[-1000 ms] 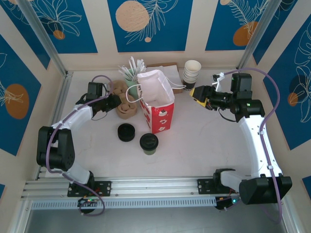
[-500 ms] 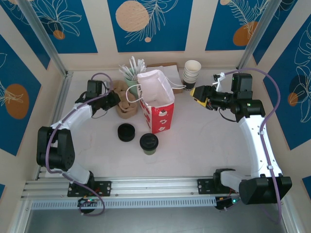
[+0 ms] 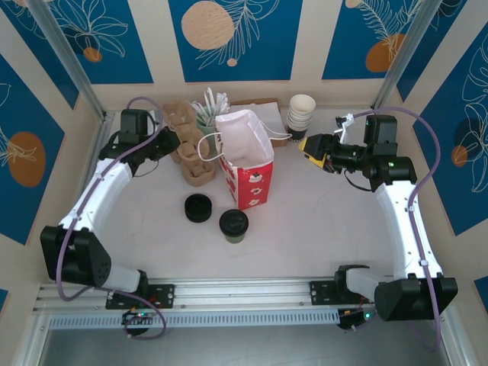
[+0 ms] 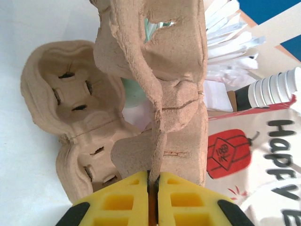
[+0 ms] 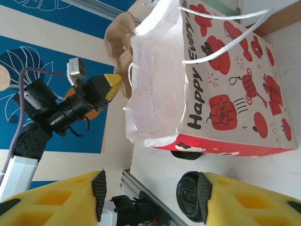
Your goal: Pack the takeout coffee
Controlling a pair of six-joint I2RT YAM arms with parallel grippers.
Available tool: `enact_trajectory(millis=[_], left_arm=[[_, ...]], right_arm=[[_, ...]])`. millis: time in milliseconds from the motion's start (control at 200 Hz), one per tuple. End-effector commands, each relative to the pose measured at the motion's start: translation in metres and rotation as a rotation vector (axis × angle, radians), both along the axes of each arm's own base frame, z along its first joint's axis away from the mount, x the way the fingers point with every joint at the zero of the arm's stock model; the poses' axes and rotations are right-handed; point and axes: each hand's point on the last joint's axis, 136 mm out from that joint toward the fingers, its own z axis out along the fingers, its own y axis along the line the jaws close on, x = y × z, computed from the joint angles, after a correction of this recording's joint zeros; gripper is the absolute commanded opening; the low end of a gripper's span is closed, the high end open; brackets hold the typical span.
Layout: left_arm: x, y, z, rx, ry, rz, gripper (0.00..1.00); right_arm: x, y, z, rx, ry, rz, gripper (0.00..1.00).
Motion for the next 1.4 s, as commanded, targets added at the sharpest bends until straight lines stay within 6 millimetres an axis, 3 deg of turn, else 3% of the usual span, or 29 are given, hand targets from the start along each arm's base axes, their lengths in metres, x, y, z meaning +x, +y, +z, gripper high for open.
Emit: enact_trajectory(millis=[0,195,510,670,815,1105,1395], left_arm=[[-0.018,0.016,0.03,0.066,-0.028,0.024,0.1],[-0.046,0.019,0.086,0.092,-0.147,-0.013,0.1],[-0.106,-0.034,0.191,-0.155,-0.449,-0.326,0.11],[-0.134,-0.047,0.222,-0.23,-0.558,-0.428,0.12],[-0.152,-0.057,0.237,-0.283,-0.618,-0.508,0.13],[-0.165,-0.076,0.239,-0.323,-0.637,-0.6,0.13],[-0.164,-0.092,0.233,-0.327,-0.625,-0.643,0.13]], right_arm=[[-0.008,0.004,0.027,0.044,-0.068,0.034,0.56],[-0.01,0.013,0.048,0.072,-0.154,0.076,0.56],[-0.027,0.063,0.1,0.067,-0.411,0.266,0.56],[-0.042,0.093,0.124,0.081,-0.542,0.364,0.57],[-0.049,0.116,0.136,0.103,-0.599,0.423,0.57],[-0.064,0.155,0.15,0.139,-0.649,0.541,0.57],[-0.067,0.169,0.15,0.148,-0.648,0.578,0.46]])
